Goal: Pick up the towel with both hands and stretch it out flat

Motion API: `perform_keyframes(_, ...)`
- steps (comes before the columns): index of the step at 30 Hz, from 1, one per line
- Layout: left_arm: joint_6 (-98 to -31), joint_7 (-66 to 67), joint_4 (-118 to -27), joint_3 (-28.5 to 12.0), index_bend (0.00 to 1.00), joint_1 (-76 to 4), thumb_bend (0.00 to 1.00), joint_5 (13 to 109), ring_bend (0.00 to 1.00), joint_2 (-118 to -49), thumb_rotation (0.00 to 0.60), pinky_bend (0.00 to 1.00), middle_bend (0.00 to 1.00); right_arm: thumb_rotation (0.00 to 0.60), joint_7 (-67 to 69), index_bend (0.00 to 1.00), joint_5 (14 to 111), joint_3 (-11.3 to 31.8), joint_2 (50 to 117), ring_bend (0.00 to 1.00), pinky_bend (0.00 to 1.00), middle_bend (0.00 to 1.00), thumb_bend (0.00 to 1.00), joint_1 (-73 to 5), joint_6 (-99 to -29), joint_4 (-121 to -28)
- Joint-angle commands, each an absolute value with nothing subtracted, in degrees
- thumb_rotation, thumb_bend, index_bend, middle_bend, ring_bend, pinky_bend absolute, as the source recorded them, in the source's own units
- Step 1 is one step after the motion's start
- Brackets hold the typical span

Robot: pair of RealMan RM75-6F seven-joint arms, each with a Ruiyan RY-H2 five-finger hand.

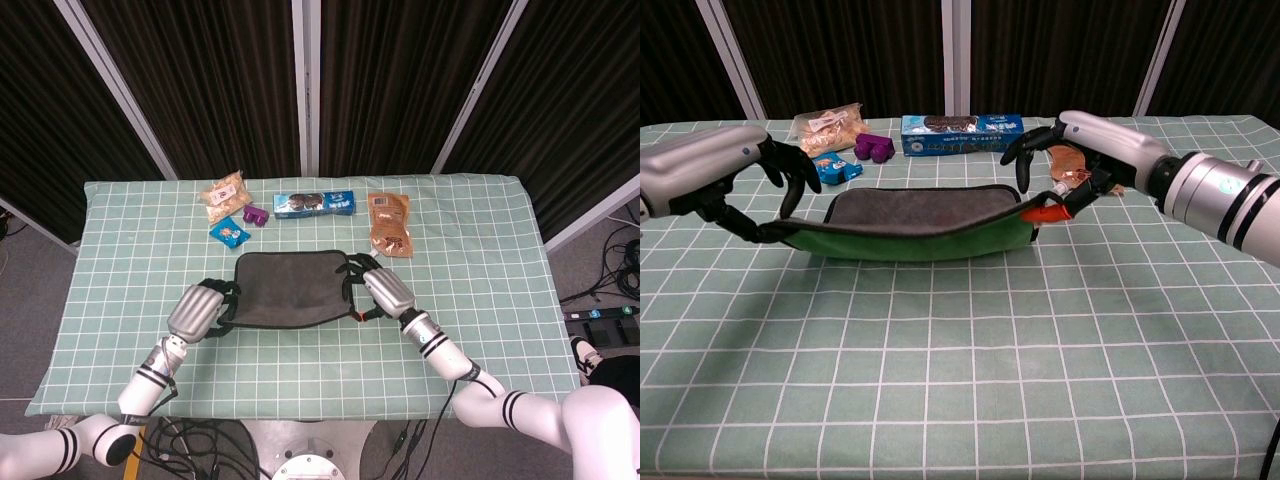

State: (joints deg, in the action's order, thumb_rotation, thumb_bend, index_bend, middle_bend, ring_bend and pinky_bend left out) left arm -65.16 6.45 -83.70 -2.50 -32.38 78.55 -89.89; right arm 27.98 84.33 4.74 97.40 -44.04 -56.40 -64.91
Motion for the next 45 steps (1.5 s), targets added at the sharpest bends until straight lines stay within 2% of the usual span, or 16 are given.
perform_keyframes(1,-63.92,7.45,-84.32,-1.86,0.57,-32.42,0.24,78.74,0.36,-90.06,0.6,0.33,0.43,0.6,27.0,0.47,85.76,2.78,98.06,0.02,0.0,0.18,0.1,-42.97,-56.73,-64.34)
perform_keyframes(6,-63.14,8.3,-85.61,-1.61,0.41,-32.32,0.13,78.79,0.36,-89.67,0.6,0.33,0.39,0.596,24.91,0.36,86.96,0.1,97.28,0.0,0.0,0.14,0.01,-41.62,-56.1,-65.15)
perform_keyframes(8,-63.21,8.45,-86.12,-1.59,0.36,-32.22,0.1,79.1,0.35,-89.35,0.6,0.33,0.36,0.574,23.71,0.3,87.27,-0.95,96.56,0.0,0.0,0.11,0.0,-40.99,-55.77,-66.03)
perform_keyframes(14,-64.73,8.21,-86.97,-2.05,0.33,-31.57,0.06,80.13,0.32,-88.55,0.6,0.33,0.32,0.474,19.79,0.17,87.89,-3.12,93.34,0.0,0.0,0.04,0.0,-39.41,-55.37,-69.84)
perform_keyframes(16,-65.29,7.95,-87.0,-2.58,0.33,-31.32,0.05,79.99,0.32,-88.17,0.6,0.33,0.32,0.466,18.31,0.15,87.89,-2.85,91.96,0.0,0.0,0.03,0.0,-38.74,-56.61,-71.45)
perform_keyframes(19,-66.52,7.6,-86.65,-3.91,0.33,-30.68,0.05,78.89,0.32,-87.5,0.6,0.33,0.32,0.479,15.04,0.15,87.0,-0.75,90.61,0.0,0.0,0.03,0.0,-37.23,-60.56,-72.49)
perform_keyframes(21,-67.4,7.38,-86.07,-5.14,0.33,-30.05,0.06,77.33,0.32,-86.87,0.6,0.33,0.32,0.558,12.22,0.16,85.41,1.3,89.8,0.0,0.0,0.05,0.0,-36.07,-63.21,-73.09)
perform_keyframes(23,-67.96,6.84,-85.5,-6.24,0.33,-29.39,0.08,75.59,0.32,-86.12,0.6,0.33,0.32,0.599,9.71,0.19,83.9,2.94,89.23,0.0,0.0,0.09,0.0,-35.05,-65.27,-73.32)
perform_keyframes(30,-70.0,4.96,-83.21,-8.24,0.34,-25.69,0.12,70.33,0.32,-81.54,0.6,0.33,0.32,0.6,3.07,0.29,78.8,6.25,84.53,0.06,0.01,0.16,0.07,-31.3,-69.07,-74.2)
perform_keyframes(36,-75.25,4.66,-82.8,-7.05,0.35,-20.34,0.12,69.56,0.32,-77.95,0.6,0.32,0.32,0.6,-0.04,0.25,76.28,5.72,78.57,0.01,0.01,0.09,0.07,-26.46,-71.92,-78.21)
perform_keyframes(45,-82.58,5.04,-87.53,-5.55,0.35,-13.7,0.12,70.52,0.32,-73.81,0.6,0.32,0.32,0.6,1.74,0.25,76.47,3.57,72.94,0.0,0.0,0.09,0.07,-18.75,-77.91,-81.7)
